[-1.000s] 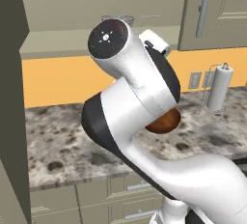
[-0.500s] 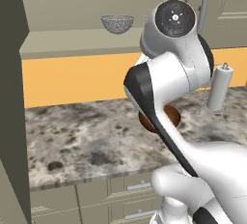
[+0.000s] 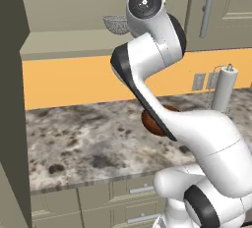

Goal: Open the cabinet and setup a tea strainer by placing it in the bowl upright.

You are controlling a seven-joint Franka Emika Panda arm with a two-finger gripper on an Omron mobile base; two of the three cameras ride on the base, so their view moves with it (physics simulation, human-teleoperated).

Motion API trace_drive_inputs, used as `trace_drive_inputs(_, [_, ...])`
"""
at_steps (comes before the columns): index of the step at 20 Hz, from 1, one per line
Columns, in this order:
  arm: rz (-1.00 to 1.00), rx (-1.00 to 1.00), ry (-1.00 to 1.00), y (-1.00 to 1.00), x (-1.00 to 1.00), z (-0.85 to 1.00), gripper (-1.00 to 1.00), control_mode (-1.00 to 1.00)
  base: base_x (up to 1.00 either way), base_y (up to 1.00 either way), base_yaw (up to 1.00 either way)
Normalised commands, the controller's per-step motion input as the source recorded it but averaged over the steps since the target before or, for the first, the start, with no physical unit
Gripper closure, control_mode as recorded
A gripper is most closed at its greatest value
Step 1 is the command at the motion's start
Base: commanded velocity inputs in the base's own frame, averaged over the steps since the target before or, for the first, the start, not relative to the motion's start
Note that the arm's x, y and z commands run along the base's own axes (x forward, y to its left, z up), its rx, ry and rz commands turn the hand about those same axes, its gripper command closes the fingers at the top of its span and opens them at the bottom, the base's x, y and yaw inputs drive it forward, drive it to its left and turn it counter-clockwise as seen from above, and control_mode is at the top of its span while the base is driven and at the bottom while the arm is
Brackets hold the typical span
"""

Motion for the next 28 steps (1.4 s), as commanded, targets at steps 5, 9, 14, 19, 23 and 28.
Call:
trace_drive_inputs(5, [-0.05, 0.00, 0.05, -0.03, 0.71, -0.02, -1.00, -1.00, 0.00, 0.00, 0.00])
trace_drive_inputs(9, [0.00, 0.00, 0.00, 0.02, 0.76, 0.00, -1.00, -1.00, 0.00, 0.00, 0.00])
trace_drive_inputs(14, [0.00, 0.00, 0.00, 0.00, 0.75, 0.00, -1.00, -1.00, 0.00, 0.00, 0.00])
trace_drive_inputs(19, [0.02, 0.00, 0.07, 0.09, 0.57, -0.15, -1.00, -1.00, 0.00, 0.00, 0.00])
trace_drive_inputs(23, [0.03, 0.00, 0.07, 0.07, 0.45, -0.15, -1.00, -1.00, 0.00, 0.00, 0.00])
trace_drive_inputs(28, [0.02, 0.00, 0.00, 0.00, 0.46, 0.00, -1.00, -1.00, 0.00, 0.00, 0.00])
